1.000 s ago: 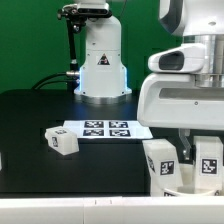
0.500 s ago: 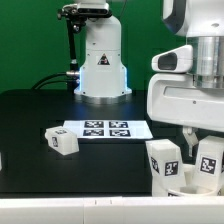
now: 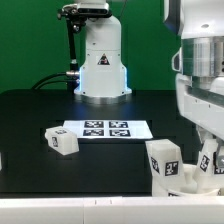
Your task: Assemble stool
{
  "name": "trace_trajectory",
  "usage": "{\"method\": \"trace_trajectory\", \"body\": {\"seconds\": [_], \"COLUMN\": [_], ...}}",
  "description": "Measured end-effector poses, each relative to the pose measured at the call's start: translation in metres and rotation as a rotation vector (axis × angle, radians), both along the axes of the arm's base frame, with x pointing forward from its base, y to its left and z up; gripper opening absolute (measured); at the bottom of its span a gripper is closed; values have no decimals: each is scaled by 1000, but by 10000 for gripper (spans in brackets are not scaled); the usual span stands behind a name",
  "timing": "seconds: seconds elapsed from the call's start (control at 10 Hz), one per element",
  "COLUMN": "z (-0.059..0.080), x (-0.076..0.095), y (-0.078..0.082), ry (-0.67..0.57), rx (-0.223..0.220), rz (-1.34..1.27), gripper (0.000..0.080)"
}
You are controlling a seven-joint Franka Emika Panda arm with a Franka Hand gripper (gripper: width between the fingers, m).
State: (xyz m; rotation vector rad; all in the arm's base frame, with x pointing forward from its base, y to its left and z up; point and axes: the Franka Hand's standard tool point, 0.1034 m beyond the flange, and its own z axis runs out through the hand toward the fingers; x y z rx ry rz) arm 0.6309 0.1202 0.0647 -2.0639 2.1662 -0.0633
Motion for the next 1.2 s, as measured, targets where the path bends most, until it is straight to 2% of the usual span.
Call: {"method": "trace_trajectory", "body": {"seconds": [0.4,0.6,0.9,1.2], "z": [0,2,1,2], "x": [0,1,4,5], "y": [1,4,5,5], "ry": [18,24,-27,-44], "rx": [42,88,144,139], "rz": [-247,-452,-608,-580], "gripper": [334,334,334,334]}}
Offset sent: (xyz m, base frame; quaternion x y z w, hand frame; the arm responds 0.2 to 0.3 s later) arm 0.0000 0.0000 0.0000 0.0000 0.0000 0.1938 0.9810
